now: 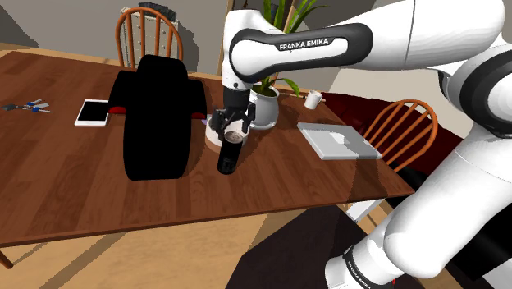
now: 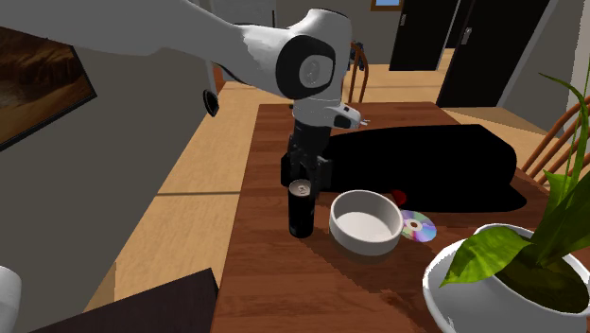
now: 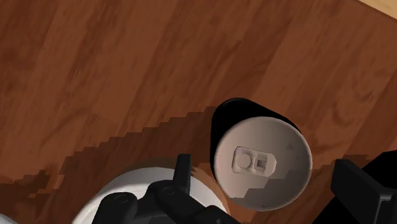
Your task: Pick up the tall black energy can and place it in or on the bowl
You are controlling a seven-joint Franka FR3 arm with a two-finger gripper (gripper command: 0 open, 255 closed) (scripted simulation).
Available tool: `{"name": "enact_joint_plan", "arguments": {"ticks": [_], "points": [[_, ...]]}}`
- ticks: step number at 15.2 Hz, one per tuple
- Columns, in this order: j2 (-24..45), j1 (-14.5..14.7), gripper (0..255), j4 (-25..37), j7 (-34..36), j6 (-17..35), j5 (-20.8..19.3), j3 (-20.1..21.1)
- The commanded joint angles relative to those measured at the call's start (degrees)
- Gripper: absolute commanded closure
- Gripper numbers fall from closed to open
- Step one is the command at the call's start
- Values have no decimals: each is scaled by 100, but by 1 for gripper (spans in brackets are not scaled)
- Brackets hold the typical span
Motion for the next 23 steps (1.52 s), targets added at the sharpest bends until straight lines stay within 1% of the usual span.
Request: {"name": "enact_joint_plan", "arguments": {"ticks": [1, 3, 11, 12, 21, 23], "points": [[22, 6, 0, -161, 19, 183, -9, 3], [55, 6, 0, -324, 28, 378, -23, 1], [56, 6, 0, -323, 28, 377, -23, 1], [56, 6, 255, -323, 28, 377, -23, 1], [55, 6, 255, -324, 28, 378, -23, 1], [-2, 3, 255, -234, 14, 233, -2, 2]]}}
